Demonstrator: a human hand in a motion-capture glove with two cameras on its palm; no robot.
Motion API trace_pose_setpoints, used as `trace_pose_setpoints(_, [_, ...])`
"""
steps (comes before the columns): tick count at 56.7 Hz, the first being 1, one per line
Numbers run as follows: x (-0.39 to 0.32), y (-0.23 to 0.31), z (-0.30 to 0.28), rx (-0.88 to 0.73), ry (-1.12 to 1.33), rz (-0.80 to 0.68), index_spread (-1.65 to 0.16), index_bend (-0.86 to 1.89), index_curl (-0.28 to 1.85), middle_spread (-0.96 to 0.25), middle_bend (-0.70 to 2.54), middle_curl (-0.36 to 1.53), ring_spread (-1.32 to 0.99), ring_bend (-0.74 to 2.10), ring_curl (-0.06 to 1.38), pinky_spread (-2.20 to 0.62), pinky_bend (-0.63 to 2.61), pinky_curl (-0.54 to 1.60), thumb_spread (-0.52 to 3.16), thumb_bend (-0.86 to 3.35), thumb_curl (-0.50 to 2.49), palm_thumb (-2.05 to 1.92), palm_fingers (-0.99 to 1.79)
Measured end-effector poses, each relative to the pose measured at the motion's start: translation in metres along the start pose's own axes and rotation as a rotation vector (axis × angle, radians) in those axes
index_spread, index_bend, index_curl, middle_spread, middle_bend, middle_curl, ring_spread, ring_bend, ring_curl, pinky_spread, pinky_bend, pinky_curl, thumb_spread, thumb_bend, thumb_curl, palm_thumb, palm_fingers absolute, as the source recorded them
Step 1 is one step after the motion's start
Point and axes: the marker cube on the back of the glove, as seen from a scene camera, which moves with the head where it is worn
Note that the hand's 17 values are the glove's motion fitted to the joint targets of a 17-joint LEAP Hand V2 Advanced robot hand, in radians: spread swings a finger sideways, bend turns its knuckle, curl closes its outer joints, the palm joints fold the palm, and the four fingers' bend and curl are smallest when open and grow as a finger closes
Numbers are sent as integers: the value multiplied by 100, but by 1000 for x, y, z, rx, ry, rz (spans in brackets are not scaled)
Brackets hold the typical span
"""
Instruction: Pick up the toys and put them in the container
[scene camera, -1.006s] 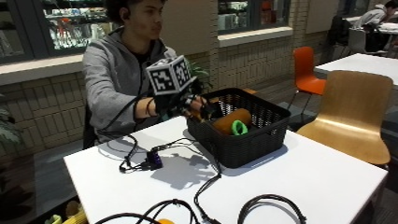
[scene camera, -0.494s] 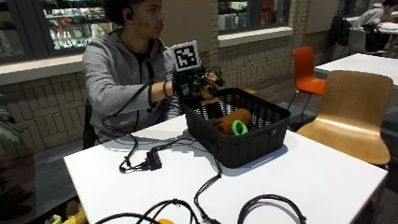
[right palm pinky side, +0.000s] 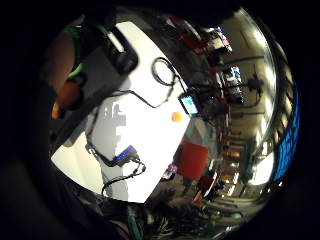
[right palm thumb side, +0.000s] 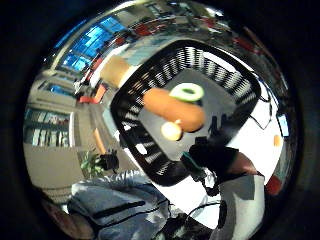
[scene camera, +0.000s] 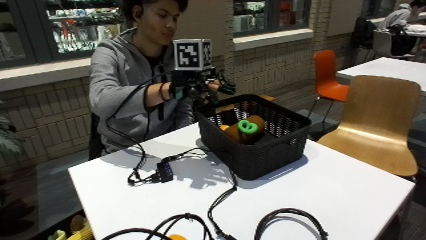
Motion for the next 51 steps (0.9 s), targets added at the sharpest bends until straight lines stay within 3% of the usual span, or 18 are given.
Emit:
trace_pose_setpoints(15, [170, 12, 61, -148, -113, 480, -22, 28, 41, 4, 12, 23, -10, 18, 24, -5, 96, 34, 119, -2, 31, 33, -8])
trace_pose_setpoints(27, [245, 37, 139, -160, -255, 796, -22, 29, 43, 4, 14, 22, -11, 20, 25, -5, 96, 34, 119, -1, 32, 33, -3])
trace_pose_setpoints(39, [277, 41, 197, -191, -379, 962, -21, 31, 45, 4, 15, 23, -11, 23, 27, -7, 97, 34, 119, -2, 32, 30, 3])
trace_pose_setpoints(51, [292, 24, 223, -230, -355, 1004, -21, 30, 47, 4, 15, 24, -12, 25, 30, -8, 99, 35, 118, -3, 31, 23, 2])
